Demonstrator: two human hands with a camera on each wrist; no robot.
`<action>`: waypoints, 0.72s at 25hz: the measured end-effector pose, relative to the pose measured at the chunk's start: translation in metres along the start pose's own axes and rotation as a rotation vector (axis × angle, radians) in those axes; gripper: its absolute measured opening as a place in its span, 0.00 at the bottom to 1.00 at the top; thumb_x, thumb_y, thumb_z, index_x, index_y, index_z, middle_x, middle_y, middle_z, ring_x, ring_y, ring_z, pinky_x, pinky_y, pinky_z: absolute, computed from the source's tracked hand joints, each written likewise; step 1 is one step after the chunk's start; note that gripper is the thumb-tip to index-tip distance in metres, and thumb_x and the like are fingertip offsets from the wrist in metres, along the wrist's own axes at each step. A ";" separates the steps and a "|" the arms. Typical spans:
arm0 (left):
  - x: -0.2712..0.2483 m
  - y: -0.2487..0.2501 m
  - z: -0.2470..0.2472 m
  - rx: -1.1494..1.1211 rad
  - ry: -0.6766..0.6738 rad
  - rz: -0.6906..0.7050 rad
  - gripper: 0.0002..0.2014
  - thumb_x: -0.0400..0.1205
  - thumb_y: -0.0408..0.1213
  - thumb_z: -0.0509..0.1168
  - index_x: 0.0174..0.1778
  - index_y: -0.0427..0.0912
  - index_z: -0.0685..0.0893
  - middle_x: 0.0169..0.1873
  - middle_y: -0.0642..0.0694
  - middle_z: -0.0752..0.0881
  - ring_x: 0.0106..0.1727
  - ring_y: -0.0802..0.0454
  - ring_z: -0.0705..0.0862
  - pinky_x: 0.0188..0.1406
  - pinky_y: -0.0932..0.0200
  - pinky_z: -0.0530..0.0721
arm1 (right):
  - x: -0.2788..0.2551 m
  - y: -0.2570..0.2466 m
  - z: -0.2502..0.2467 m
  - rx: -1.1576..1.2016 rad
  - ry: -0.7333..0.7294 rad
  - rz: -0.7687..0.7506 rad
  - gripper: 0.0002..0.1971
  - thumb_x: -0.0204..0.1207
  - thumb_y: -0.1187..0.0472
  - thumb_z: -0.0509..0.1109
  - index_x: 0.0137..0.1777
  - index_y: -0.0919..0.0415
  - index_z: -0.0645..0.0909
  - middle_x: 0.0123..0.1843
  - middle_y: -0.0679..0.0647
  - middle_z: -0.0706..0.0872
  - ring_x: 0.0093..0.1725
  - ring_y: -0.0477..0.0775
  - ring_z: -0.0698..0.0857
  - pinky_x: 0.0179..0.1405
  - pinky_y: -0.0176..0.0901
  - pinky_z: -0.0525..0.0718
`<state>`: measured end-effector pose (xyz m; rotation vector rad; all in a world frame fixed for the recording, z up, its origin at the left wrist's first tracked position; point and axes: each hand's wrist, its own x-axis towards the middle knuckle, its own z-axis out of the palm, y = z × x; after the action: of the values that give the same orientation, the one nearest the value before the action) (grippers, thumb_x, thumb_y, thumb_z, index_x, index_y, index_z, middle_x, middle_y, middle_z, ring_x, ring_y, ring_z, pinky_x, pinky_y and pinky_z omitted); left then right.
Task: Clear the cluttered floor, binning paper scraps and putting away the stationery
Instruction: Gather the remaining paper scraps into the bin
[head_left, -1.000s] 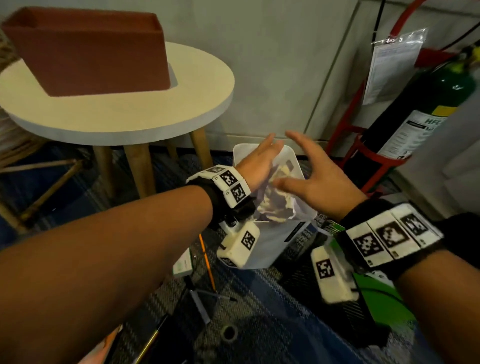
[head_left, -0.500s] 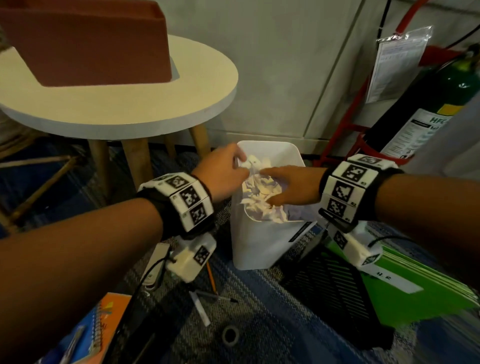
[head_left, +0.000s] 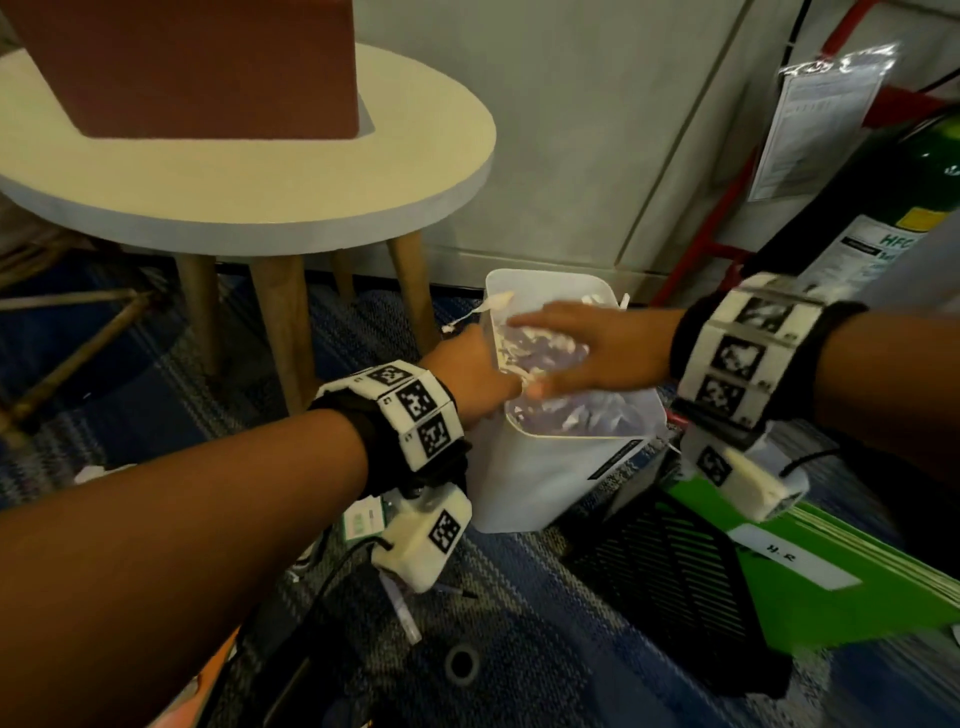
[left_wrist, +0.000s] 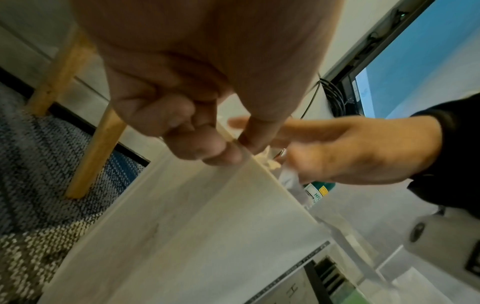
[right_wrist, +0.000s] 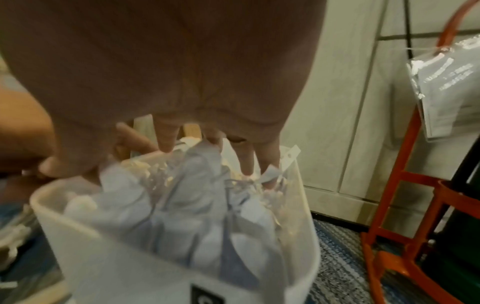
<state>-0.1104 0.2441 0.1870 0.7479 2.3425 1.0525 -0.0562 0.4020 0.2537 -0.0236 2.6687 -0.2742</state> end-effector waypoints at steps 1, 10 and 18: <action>0.001 -0.001 0.003 0.006 -0.035 -0.011 0.15 0.77 0.33 0.67 0.59 0.32 0.81 0.45 0.32 0.87 0.35 0.42 0.83 0.33 0.48 0.84 | 0.003 0.000 0.013 -0.090 -0.075 0.047 0.41 0.71 0.33 0.66 0.83 0.39 0.54 0.84 0.53 0.57 0.83 0.58 0.58 0.82 0.58 0.56; -0.004 -0.016 0.010 0.004 0.002 -0.038 0.08 0.78 0.36 0.66 0.46 0.35 0.86 0.37 0.36 0.89 0.24 0.46 0.80 0.34 0.47 0.88 | -0.001 -0.011 -0.022 0.011 -0.068 0.085 0.45 0.64 0.27 0.64 0.81 0.39 0.56 0.81 0.50 0.65 0.79 0.56 0.67 0.80 0.52 0.63; -0.006 -0.013 0.019 -0.075 0.059 -0.048 0.07 0.79 0.36 0.66 0.49 0.42 0.87 0.39 0.44 0.90 0.28 0.43 0.87 0.24 0.57 0.85 | -0.062 0.010 0.031 -0.399 -0.314 0.172 0.34 0.63 0.48 0.81 0.60 0.46 0.61 0.51 0.50 0.76 0.44 0.55 0.80 0.34 0.45 0.77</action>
<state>-0.0982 0.2435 0.1668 0.6379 2.3440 1.1497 0.0132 0.4102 0.2521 0.0353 2.3515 0.2954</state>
